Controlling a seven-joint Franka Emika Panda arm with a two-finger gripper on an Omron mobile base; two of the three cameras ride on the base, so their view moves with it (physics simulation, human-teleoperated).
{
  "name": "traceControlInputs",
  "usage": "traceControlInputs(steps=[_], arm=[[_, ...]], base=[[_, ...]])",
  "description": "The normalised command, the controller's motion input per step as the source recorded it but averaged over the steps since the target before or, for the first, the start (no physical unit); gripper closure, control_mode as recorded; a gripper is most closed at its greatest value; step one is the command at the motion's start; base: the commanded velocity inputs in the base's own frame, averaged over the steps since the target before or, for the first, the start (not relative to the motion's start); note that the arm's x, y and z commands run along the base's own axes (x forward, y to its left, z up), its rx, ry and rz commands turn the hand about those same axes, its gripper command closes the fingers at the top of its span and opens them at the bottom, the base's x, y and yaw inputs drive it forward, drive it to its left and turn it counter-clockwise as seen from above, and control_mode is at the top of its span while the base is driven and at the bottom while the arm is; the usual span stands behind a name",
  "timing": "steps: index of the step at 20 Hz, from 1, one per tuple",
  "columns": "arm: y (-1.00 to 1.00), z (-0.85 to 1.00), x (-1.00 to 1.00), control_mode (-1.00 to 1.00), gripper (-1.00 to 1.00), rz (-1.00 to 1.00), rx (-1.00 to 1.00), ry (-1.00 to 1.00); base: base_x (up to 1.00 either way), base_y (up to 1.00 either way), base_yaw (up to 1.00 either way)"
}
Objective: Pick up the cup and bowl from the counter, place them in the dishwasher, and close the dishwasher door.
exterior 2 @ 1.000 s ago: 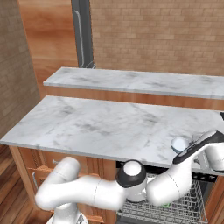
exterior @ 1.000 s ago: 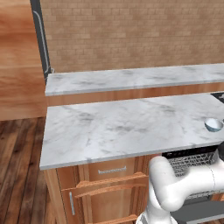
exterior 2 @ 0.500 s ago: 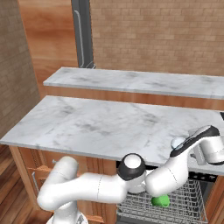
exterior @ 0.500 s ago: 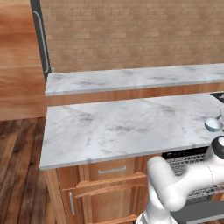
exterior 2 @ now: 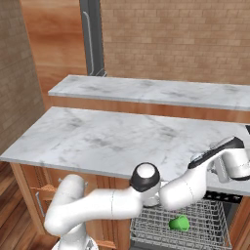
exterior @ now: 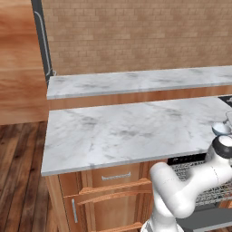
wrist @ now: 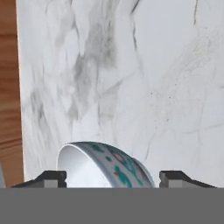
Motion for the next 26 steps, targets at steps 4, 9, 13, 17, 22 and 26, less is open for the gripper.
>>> traceControlInputs(steps=[4, 9, 13, 17, 22, 26], arm=[[0.00, -0.40, 0.07, -1.00, 1.00, 0.08, 0.10, 0.00], [0.00, -0.30, 0.00, -1.00, 1.00, 0.07, 0.11, 0.00], [0.00, -0.09, -0.13, -1.00, 1.00, 0.06, 0.11, 0.00], [0.00, 0.00, -0.61, -1.00, 1.00, 0.08, 0.05, -0.02], [-0.10, 0.00, -0.60, -1.00, 1.00, 0.09, 0.01, -0.01], [-0.21, 0.00, -0.51, -1.00, 1.00, 0.08, 0.00, -0.03]], base=[[0.00, 0.00, 0.00], [0.00, 0.00, 0.00], [0.00, 0.00, 0.00], [0.00, 0.00, 0.00], [0.00, 0.00, 0.00], [0.00, 0.00, 0.00]])
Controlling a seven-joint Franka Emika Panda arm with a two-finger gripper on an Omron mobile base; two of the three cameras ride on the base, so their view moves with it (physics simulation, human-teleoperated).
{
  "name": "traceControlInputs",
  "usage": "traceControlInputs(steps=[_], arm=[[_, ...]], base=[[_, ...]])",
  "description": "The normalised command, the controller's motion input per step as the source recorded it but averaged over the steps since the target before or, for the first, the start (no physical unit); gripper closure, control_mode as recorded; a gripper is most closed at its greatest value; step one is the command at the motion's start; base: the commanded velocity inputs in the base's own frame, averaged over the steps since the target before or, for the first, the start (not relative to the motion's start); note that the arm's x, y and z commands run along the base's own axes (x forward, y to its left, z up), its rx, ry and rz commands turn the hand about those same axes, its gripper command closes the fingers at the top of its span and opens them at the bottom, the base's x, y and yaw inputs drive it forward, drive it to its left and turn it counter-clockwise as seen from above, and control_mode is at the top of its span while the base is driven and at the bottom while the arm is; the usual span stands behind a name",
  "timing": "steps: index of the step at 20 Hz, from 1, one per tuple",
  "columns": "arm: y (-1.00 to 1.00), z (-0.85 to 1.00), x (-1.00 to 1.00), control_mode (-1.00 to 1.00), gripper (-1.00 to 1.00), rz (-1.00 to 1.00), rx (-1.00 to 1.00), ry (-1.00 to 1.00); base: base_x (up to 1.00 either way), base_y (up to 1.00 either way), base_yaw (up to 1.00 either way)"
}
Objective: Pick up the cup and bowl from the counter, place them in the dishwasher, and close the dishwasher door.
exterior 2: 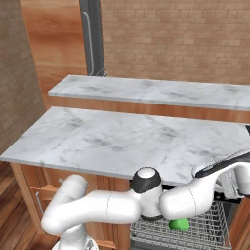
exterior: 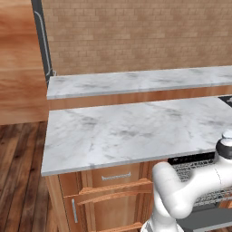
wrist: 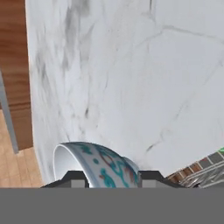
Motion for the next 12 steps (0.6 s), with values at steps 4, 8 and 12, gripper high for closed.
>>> traceControlInputs(steps=[4, 8, 12], arm=[[-0.21, 0.00, -0.49, -1.00, 1.00, 0.07, 0.00, -0.04], [-0.15, 0.00, -0.36, -1.00, 1.00, 0.07, 0.00, -0.01], [-0.04, -0.12, -0.28, -1.00, 1.00, 0.07, 0.00, 0.00]], base=[[0.00, 0.00, 0.00], [0.00, 0.00, 0.00], [0.00, 0.00, 0.00]])
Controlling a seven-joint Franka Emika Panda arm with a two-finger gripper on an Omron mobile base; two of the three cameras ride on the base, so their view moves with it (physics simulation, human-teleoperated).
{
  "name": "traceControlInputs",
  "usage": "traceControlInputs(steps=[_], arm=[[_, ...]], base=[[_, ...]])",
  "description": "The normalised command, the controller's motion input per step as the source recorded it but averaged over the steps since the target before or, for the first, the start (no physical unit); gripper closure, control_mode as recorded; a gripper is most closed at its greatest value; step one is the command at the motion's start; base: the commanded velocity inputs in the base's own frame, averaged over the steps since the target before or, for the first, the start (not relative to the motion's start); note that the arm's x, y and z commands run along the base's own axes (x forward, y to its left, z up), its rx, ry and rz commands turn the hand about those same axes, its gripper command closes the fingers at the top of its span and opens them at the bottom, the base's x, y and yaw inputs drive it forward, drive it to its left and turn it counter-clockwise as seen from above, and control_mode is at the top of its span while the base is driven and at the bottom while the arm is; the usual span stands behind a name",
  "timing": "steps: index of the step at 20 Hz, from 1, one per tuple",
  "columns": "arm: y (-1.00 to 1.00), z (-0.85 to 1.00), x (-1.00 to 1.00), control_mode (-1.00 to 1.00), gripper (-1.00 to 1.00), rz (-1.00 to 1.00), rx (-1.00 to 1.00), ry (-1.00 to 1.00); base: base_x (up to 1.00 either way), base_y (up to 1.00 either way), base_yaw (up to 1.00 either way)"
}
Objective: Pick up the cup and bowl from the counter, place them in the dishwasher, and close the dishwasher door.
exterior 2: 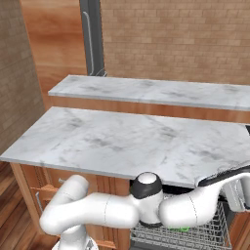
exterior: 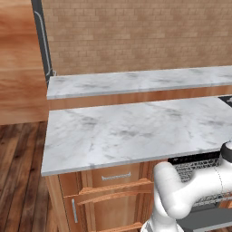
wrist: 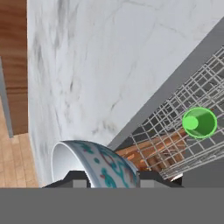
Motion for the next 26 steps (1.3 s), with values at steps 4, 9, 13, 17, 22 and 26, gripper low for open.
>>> traceControlInputs(steps=[4, 9, 13, 17, 22, 26], arm=[[0.00, -0.24, -0.26, -1.00, 1.00, 0.05, 0.00, 0.00], [0.00, -0.38, -0.21, -1.00, 1.00, 0.04, 0.00, 0.00], [0.00, -0.33, -0.27, -1.00, 1.00, 0.00, 0.00, -0.03], [0.00, -0.27, -0.21, -1.00, 1.00, -0.04, 0.00, -0.10], [0.00, -0.41, -0.02, -1.00, 1.00, -0.13, 0.00, -0.16], [0.00, -0.49, 0.00, -1.00, 1.00, -0.18, -0.02, -0.19]], base=[[0.00, 0.00, 0.00], [0.00, 0.00, 0.00], [0.00, 0.00, 0.00], [0.00, 0.00, 0.00], [0.00, 0.00, 0.00], [0.00, 0.00, 0.00]])
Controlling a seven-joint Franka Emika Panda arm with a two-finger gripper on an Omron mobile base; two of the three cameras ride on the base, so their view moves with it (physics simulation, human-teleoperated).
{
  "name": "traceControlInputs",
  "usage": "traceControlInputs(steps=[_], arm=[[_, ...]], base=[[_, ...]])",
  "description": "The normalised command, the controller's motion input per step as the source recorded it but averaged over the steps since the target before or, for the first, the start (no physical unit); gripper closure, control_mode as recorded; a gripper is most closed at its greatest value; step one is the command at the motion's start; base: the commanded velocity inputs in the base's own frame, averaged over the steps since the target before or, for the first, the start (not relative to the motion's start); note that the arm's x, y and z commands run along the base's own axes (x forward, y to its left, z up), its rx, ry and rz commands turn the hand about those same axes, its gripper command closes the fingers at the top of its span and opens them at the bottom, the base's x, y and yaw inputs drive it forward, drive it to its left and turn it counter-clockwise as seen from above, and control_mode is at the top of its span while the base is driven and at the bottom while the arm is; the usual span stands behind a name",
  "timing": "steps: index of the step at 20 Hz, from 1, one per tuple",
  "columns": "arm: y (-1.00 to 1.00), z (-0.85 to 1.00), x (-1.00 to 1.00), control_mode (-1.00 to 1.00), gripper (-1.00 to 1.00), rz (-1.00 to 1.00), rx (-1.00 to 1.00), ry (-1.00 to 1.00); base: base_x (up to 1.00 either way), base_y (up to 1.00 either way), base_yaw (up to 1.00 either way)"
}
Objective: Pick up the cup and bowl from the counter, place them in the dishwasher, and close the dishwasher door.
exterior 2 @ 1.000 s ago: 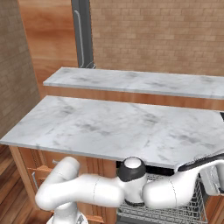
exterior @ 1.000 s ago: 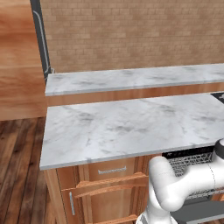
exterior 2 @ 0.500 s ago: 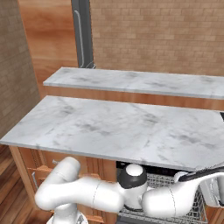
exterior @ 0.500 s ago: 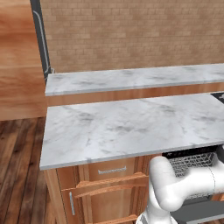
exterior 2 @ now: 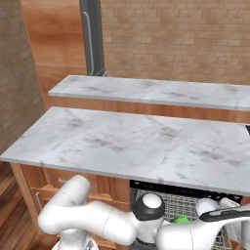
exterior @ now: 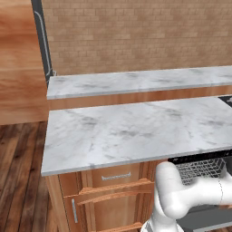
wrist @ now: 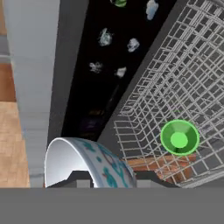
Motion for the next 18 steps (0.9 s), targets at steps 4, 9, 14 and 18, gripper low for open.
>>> traceControlInputs(steps=[4, 9, 14, 18], arm=[[0.00, -0.56, 0.00, -1.00, 1.00, -0.20, -0.02, -0.14], [0.00, -0.49, 0.08, -1.00, 1.00, -0.22, -0.07, -0.03], [0.00, -0.43, 0.32, -1.00, 1.00, -0.14, -0.14, 0.00], [0.00, -0.37, 0.48, -1.00, 1.00, -0.14, -0.13, 0.00]], base=[[0.00, 0.00, 0.00], [0.00, 0.00, 0.00], [0.00, 0.00, 0.00], [0.00, 0.00, 0.00]])
